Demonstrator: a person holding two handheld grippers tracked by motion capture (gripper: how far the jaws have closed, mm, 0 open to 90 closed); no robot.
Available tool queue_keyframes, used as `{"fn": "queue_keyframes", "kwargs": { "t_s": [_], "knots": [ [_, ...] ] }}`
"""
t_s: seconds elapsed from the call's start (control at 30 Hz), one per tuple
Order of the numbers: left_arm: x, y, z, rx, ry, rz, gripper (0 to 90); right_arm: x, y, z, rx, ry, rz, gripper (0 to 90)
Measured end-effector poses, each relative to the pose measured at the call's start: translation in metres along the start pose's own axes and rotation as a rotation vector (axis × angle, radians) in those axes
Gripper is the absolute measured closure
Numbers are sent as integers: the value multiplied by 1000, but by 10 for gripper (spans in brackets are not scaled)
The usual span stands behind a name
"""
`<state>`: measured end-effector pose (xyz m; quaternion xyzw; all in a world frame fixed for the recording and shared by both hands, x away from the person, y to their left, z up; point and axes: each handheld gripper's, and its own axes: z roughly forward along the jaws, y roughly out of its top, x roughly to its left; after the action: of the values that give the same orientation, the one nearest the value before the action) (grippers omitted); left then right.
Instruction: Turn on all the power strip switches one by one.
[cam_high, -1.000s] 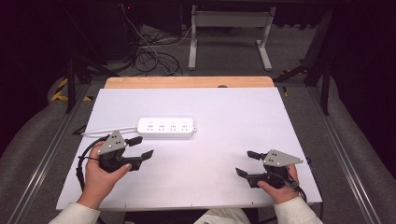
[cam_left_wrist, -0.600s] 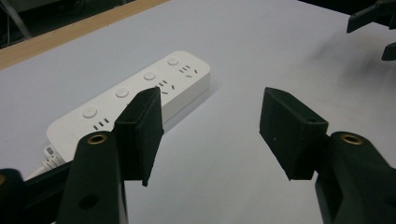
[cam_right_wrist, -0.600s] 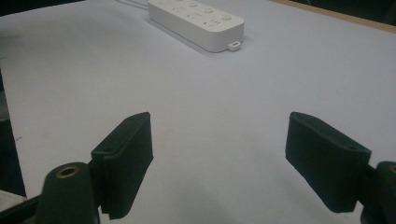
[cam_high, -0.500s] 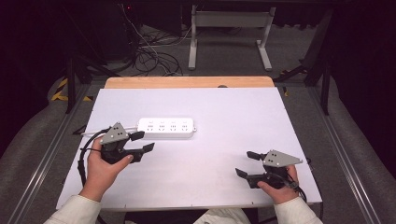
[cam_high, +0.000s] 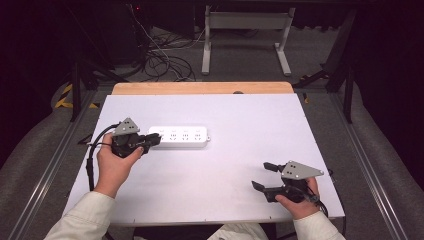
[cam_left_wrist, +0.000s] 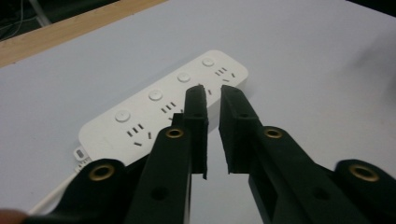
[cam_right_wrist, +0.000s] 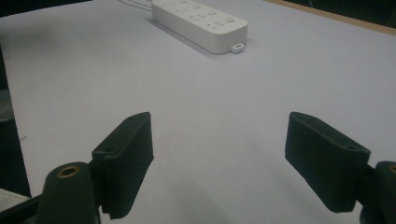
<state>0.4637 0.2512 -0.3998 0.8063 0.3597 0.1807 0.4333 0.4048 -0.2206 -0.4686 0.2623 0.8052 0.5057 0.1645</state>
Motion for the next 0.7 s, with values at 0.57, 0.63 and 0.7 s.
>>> {"fn": "queue_keyframes", "kwargs": {
  "t_s": [0.57,0.63,0.7],
  "knots": [
    [25,13,38,38,65,-67,900,1,0,0,-4,11,-6,237],
    [28,12,42,42,76,-81,900,1,0,-1,-3,10,-7,237],
    [31,10,47,60,97,-80,900,1,0,-1,-3,11,-6,237]
  ]
}}
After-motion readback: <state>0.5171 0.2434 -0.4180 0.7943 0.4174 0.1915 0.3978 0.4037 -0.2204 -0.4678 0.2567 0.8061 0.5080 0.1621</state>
